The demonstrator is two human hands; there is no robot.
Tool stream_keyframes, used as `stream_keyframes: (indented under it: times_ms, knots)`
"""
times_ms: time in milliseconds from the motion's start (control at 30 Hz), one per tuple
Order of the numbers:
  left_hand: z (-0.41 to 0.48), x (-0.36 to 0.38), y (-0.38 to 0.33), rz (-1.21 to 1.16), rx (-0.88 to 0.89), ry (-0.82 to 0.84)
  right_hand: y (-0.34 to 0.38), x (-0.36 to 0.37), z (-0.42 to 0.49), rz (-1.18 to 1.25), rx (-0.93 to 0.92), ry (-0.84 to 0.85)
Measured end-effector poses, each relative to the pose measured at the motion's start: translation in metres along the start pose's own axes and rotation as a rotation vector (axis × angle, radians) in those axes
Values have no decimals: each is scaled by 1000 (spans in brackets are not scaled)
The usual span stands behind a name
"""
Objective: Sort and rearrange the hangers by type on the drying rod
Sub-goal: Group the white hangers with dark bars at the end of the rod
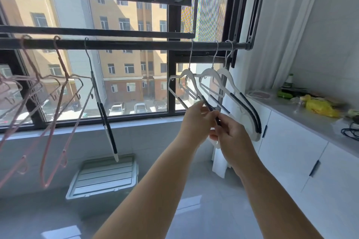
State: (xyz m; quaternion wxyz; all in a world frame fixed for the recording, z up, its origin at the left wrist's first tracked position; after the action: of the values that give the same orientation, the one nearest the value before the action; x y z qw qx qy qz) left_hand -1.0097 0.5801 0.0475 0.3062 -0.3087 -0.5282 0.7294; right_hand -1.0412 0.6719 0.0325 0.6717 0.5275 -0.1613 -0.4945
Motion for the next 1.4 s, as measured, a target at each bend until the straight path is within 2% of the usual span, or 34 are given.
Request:
stream_keyframes:
  times_ms: [67,133,233,300,367,400,467,567,667,733,833,1033,1167,1400]
  knots:
    - [-8,-1,0,57,-11,30,-1,1,-2,-49,17,16]
    - [-20,-13,-4,256,28,-11,-3,1,-5,-96,26,16]
    - [-46,-53,-30,407,269,-232,1,-3,-14,-245,-22,-97]
    - [-64,-86,-45,420,377,-392,15,-5,-25,-347,-156,-245]
    - [-74,-118,-48,423,416,-534,35,1,-36,-349,-297,-329]
    - [-77,-131,-46,435,405,-581,43,10,-39,-327,-358,-318]
    - [-79,-152,-35,483,325,-631,53,36,-43,-240,-401,-192]
    - [-83,-174,-11,539,163,-631,53,87,-43,-135,-289,82]
    - [-86,-189,7,498,29,-591,52,131,-42,-76,-185,299]
    - [-87,-196,16,416,-44,-552,53,154,-40,-35,-137,402]
    - [-87,-201,23,309,-60,-517,56,178,-39,9,-102,474]
    - [-84,-206,34,5,-54,-484,58,188,-38,158,-138,413]
    - [-80,-196,30,-31,2,-423,59,178,-41,235,-116,382]
    - [-64,-154,22,-89,45,-284,48,136,-41,168,-109,230]
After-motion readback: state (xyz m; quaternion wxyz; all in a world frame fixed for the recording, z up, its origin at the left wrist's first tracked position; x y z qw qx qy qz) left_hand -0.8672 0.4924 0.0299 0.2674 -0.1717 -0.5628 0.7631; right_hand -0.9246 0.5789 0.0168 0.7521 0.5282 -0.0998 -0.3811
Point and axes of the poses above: each hand's wrist, its own z-axis towards the middle knuckle, its own x-axis out of the palm, y = z × x, the point moved 6 cm from there along z, towards the middle knuckle
